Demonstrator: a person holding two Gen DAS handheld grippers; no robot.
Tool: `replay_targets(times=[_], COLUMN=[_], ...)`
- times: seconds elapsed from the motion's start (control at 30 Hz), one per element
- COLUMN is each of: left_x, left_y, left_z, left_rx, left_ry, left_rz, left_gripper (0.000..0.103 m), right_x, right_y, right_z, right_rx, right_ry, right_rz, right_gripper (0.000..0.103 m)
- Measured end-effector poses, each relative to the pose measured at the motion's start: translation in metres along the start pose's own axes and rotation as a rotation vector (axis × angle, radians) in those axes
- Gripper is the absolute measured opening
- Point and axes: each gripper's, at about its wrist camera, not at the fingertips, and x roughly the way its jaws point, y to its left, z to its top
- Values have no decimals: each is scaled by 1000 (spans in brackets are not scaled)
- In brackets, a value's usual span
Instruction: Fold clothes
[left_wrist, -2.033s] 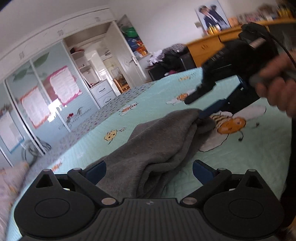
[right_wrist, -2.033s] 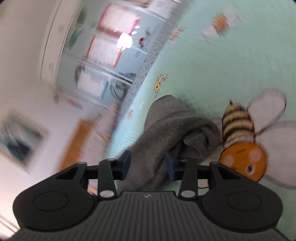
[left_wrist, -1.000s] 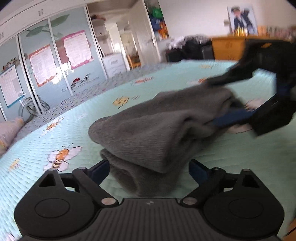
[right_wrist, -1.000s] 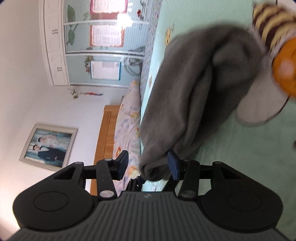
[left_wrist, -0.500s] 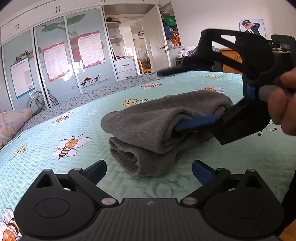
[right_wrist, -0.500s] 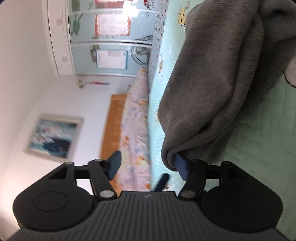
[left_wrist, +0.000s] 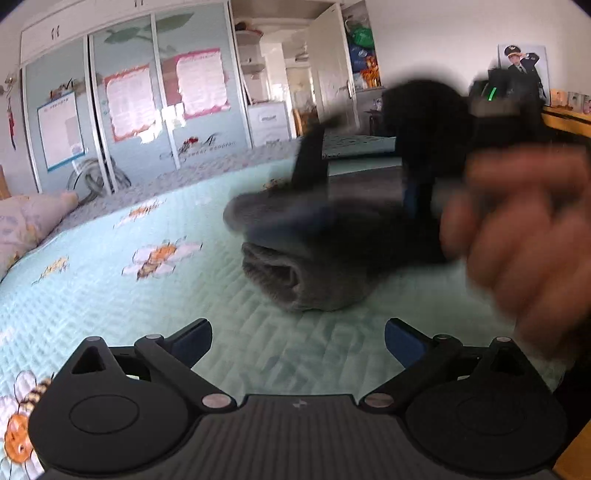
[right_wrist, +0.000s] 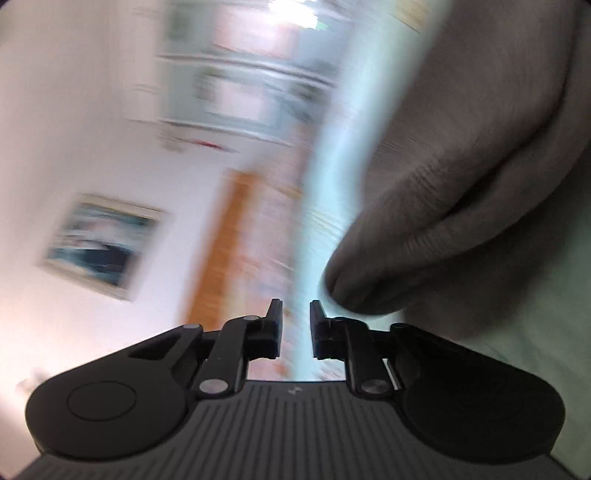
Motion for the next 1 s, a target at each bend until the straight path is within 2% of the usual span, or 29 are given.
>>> replay_targets(times=[0.03,0.1,0.17,0.23,0.3,0.4,0.43,0.5,0.57,0.6,0.63,0.7,0.73,0.83,0.9,1.0], left_x=[-2,-10,-18,-22,-20,-12,-1,25,71,85,97,92,89,78,76,82], left_y=[1,6,9,12,12,5,1,-5,-7,-6,-6,-5,-5,-5,-4,-1], left_z=[-2,-3,1,14,38,79,87,101,92,77,61,53,51,43,39,36], left_rx=[4,-10,-19,-35,-48,-14,-1,24,-3,-32,-63,-53,-43,-15,-12,-28], left_ry=[2,-7,-35,-82,-142,-229,-226,-204,-44,11,57,52,45,22,21,52], left_rz=[6,-15,-34,-59,-98,-145,-156,-176,-200,-189,-172,-165,-163,-156,-151,-137], left_gripper=[99,99,99,99,99,102,102,102,101,98,99,102,102,102,102,102], right_x=[1,-20,-53,-90,-124,-152,-159,-165,-168,-156,-148,-124,-128,-158,-160,-164], right_y=[-11,-10,8,30,54,69,72,75,66,57,38,9,-1,7,2,-6], right_z=[-4,-7,-3,2,15,37,44,55,65,69,75,76,68,51,54,59], right_rx=[33,9,-92,-226,-409,-563,-605,-649,-701,-714,-682,-547,-543,-595,-520,-407], right_ry=[18,6,-19,-76,-176,-260,-282,-290,-292,-273,-211,-54,-53,-189,-218,-260], right_rz=[-30,-5,20,20,-61,-244,-298,-323,-359,-414,-487,-516,-516,-455,-400,-317], right_gripper=[19,25,37,41,47,49,49,49,51,51,51,46,42,45,52,52])
